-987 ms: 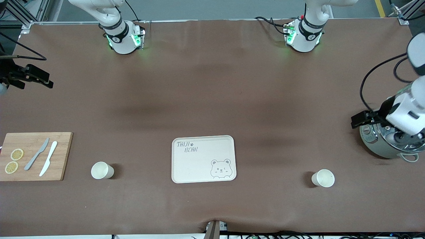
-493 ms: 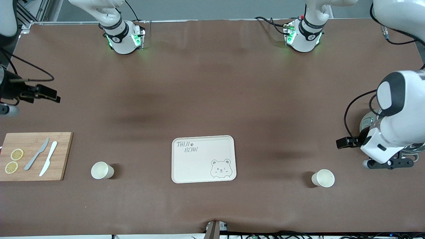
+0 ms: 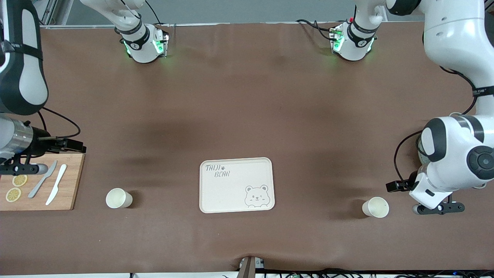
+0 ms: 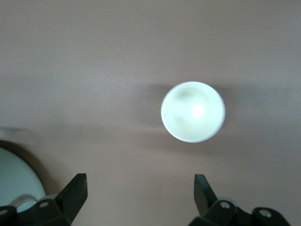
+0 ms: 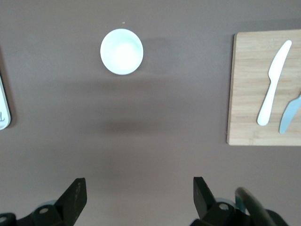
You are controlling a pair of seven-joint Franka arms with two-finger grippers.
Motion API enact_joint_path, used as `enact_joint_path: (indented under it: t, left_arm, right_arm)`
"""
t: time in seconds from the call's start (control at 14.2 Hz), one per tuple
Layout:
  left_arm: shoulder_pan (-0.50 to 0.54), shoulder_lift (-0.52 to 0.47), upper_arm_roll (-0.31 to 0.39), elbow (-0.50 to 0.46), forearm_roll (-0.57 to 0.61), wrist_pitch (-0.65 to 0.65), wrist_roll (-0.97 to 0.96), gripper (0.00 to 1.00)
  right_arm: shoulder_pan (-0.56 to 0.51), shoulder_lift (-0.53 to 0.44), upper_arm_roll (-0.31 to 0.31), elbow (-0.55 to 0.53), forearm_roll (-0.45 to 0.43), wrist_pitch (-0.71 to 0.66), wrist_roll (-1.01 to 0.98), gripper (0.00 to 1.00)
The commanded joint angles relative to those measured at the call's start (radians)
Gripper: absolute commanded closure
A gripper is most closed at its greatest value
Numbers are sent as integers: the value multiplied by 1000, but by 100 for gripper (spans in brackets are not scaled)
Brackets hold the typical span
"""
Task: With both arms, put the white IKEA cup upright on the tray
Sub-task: 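Lower the left gripper and the right gripper over each paper cup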
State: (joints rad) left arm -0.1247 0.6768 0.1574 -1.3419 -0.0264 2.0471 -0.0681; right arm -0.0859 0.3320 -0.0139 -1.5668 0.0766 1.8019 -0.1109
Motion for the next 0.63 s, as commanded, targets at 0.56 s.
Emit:
enact_joint_path:
  t: [0.56]
  left_arm:
    - [13,168,-7,18,-30,264,16,0]
  right_arm:
    - [-5,234,14,122,48,143,-13,0]
